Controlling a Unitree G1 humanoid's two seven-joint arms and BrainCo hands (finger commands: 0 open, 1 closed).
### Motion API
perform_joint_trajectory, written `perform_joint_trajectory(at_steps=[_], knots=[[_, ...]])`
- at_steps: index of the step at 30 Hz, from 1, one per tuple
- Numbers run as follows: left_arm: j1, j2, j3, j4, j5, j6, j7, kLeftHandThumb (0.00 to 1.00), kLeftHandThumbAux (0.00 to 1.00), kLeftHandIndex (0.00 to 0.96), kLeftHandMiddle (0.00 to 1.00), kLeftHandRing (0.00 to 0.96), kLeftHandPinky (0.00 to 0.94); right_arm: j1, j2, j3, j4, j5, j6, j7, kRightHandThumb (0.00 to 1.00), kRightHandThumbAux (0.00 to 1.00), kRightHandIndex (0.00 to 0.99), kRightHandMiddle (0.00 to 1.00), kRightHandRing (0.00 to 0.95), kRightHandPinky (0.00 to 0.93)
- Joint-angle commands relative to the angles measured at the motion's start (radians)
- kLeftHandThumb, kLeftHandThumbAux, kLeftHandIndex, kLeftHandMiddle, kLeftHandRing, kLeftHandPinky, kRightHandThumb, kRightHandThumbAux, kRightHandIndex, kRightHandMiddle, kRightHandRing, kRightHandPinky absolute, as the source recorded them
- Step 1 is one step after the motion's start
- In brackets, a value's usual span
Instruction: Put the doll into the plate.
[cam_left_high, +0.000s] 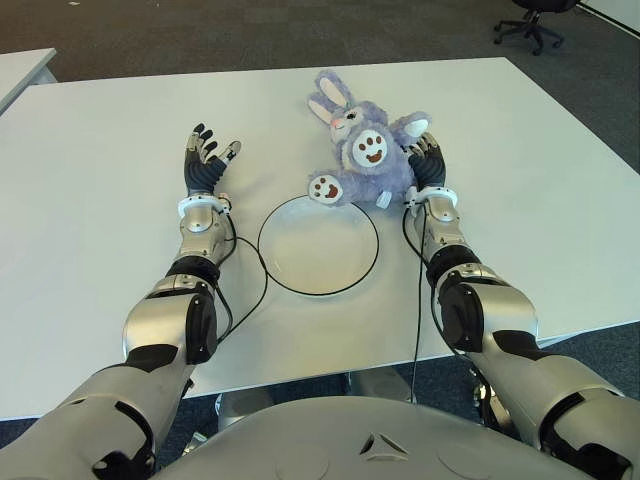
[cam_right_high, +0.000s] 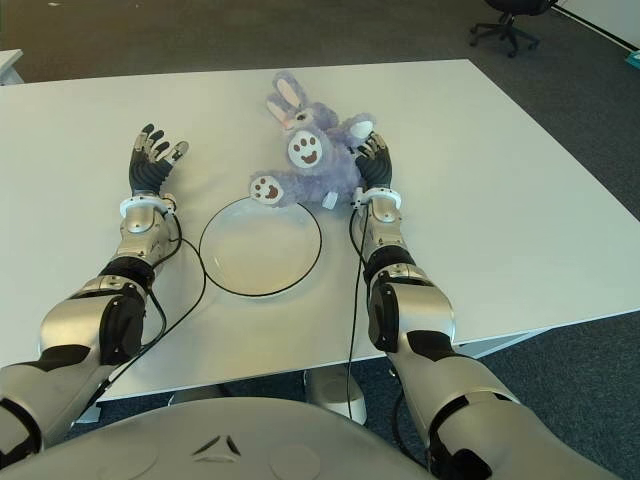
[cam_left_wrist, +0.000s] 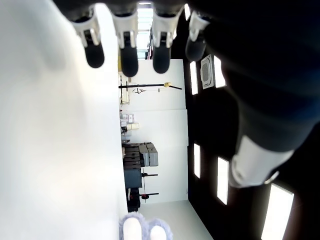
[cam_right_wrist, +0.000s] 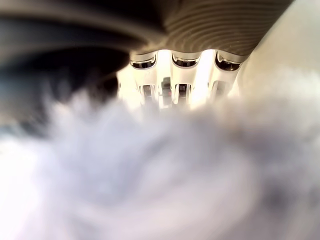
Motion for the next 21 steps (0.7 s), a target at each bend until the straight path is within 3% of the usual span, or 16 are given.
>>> perform_joint_trajectory(at_steps=[1,21], knots=[[0.225,-0.085,-0.016,0.150,0.004,0.126,-0.006,0.135,0.724,0.007,0.116,0.120,0.096,0.204,0.055,0.006,0.119,-0.010,0.107,-0.002,0.512,0.759,0.169,0.194,0.201,0.241],[0.223,-0.083,-0.014,0.151,0.003,0.125,-0.009,0.127,0.720,0.014,0.123,0.126,0.108,0.214,0.056,0.003,0.116,-0.008,0.096,0.010,0.525,0.760,0.162,0.196,0.205,0.248]])
